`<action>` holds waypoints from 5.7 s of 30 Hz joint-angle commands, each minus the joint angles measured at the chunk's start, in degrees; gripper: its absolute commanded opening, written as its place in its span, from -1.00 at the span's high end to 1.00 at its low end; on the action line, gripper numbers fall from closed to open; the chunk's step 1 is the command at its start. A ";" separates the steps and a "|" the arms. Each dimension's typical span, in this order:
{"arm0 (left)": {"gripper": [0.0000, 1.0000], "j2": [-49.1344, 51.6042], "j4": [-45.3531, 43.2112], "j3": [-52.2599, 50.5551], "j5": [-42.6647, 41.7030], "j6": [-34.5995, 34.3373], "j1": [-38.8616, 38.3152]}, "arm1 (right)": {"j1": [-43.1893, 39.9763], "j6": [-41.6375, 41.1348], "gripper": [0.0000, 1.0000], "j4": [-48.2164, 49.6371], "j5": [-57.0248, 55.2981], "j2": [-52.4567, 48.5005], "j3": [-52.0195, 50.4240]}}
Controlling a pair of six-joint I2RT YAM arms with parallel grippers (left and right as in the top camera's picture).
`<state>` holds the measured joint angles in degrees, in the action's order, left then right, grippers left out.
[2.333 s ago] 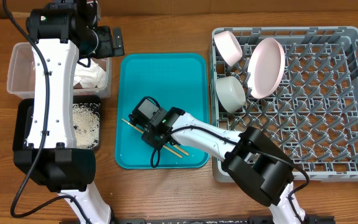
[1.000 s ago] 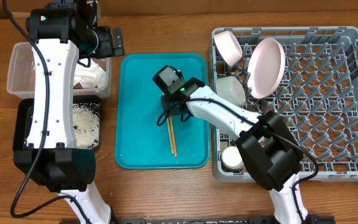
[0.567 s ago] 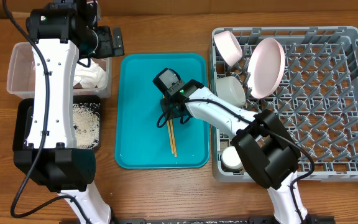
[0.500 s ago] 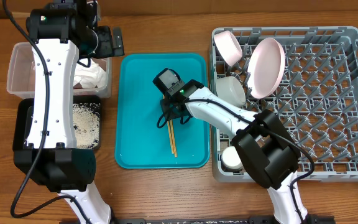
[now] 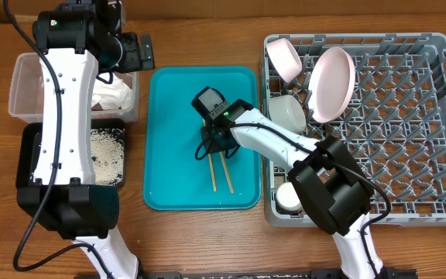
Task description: Sort waste into correct bins and load items into the dishwasher
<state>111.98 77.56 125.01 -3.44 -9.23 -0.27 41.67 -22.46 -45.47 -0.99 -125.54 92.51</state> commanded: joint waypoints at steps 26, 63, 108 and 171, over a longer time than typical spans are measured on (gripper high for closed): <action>-1.00 -0.13 -0.17 0.76 -0.61 -0.17 -0.11 | -20.28 -2.64 0.92 -49.99 -14.16 19.37 23.39; -1.00 -0.13 -0.17 0.76 -0.61 -0.17 -0.11 | -23.23 7.72 0.27 -43.19 -7.15 20.02 11.19; -1.00 -0.13 -0.20 0.76 -0.61 -0.17 -0.11 | -2.82 6.01 -0.13 -23.10 10.10 10.03 14.58; -1.00 -0.13 -0.17 0.76 -0.61 -0.17 -0.11 | -14.84 -2.99 0.92 -45.66 -18.14 15.87 18.36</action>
<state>111.98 77.54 125.01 -3.44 -9.23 -0.27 29.12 -26.52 -91.42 -16.64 -107.77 115.04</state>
